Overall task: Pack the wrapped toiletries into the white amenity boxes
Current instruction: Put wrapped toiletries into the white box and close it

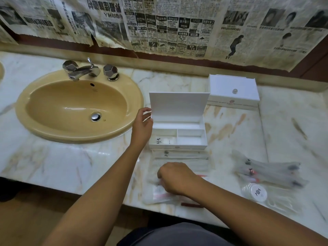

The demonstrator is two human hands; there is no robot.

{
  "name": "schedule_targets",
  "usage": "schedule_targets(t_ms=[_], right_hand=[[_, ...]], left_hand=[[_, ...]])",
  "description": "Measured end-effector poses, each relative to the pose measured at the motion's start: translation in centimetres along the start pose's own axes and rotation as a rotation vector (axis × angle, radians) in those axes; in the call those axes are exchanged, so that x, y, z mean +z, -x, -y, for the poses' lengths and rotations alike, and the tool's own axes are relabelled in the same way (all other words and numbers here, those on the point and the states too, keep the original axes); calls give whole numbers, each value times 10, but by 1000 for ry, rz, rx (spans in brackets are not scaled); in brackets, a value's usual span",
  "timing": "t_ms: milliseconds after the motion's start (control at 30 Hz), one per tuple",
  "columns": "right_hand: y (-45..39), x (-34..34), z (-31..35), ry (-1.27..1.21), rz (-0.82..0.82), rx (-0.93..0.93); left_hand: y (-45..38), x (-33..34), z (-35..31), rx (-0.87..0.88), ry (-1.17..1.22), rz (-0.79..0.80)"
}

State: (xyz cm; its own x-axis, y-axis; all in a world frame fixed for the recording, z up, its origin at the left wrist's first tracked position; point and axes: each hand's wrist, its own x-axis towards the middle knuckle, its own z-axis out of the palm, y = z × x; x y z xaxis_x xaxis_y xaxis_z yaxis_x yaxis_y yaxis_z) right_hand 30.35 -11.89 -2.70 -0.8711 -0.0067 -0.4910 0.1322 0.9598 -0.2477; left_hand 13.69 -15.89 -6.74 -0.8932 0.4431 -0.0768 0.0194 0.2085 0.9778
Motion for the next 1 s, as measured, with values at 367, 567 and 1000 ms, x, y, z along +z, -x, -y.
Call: schedule_targets(t_ms=[367,567,1000], right_hand=[[1,-63,-4,-33,-366,-30],[-9,-101,-18,-46,-592,31],[-62,-74,-27,36,-201,105]], left_hand=[[-5,-9,3,-74,62,46],[-3,-13,-1,-96,138,77],[-6,-14,-1,-167,129,89]])
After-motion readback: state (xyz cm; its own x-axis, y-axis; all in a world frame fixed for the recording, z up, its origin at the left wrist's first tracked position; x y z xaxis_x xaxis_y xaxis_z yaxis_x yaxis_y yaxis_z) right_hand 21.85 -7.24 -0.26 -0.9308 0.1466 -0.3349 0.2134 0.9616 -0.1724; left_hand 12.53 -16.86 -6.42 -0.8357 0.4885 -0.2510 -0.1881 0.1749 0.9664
